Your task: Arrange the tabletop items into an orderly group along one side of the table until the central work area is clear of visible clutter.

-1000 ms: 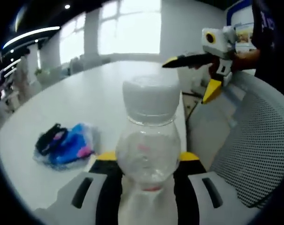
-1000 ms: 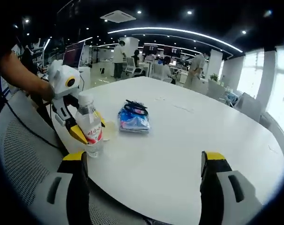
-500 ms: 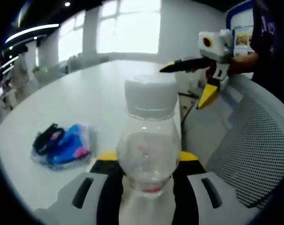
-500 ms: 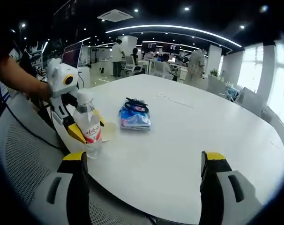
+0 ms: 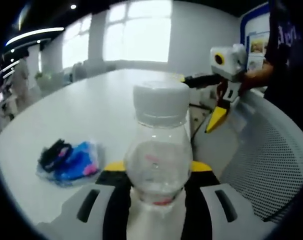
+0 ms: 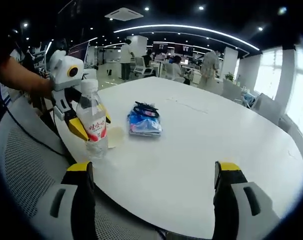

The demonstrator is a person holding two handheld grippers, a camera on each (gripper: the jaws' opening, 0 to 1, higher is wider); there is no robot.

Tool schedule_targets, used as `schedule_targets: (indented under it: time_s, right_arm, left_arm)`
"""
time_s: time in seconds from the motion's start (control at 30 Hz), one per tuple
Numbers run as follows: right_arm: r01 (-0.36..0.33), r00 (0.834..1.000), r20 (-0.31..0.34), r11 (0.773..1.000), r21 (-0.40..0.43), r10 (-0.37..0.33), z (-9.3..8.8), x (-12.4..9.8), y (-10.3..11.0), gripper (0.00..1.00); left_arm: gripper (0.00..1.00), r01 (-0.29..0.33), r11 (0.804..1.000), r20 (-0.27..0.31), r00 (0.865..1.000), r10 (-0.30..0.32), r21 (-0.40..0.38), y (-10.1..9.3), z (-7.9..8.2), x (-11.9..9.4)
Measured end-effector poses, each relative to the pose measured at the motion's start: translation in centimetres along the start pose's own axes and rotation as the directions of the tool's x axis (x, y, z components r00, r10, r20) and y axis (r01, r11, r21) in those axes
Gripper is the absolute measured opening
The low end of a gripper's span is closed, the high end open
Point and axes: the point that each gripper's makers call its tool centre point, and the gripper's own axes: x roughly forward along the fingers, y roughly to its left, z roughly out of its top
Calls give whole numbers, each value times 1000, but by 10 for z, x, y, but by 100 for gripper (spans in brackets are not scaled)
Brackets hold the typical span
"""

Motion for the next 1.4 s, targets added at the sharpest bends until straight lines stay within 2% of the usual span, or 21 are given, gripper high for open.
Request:
schedule_targets:
  time_s: [0.23, 0.57, 0.87, 1.13, 1.23, 1.4]
  right_arm:
    - [-3, 1000, -8, 1000, -2, 3, -2, 0, 1, 100]
    - [-2, 1000, -5, 1000, -7, 2, -1, -1, 0, 100]
    - [-2, 1000, -11, 1000, -3, 2, -3, -1, 0, 100]
    - [-1, 1000, -7, 1000, 9, 1, -2, 0, -1, 100]
    - [-1, 1000, -2, 1000, 24, 1, -1, -1, -1, 100]
    - [-6, 1000, 2, 999, 51, 6, -1, -1, -1, 100]
  left_arm:
    - [39, 25, 1000, 23, 999, -25, -4, -5, 14, -8]
    - [39, 17, 1000, 30, 999, -17, -3, 0, 21, -14]
    - [39, 14, 1000, 63, 998, -13, -10, 4, 37, -23]
    - [39, -23, 997, 130, 991, 31, -67, 24, 59, -39]
    - [39, -54, 995, 149, 987, 66, -84, 38, 66, -50]
    - [39, -94, 991, 150, 983, 108, -98, 59, 68, -64]
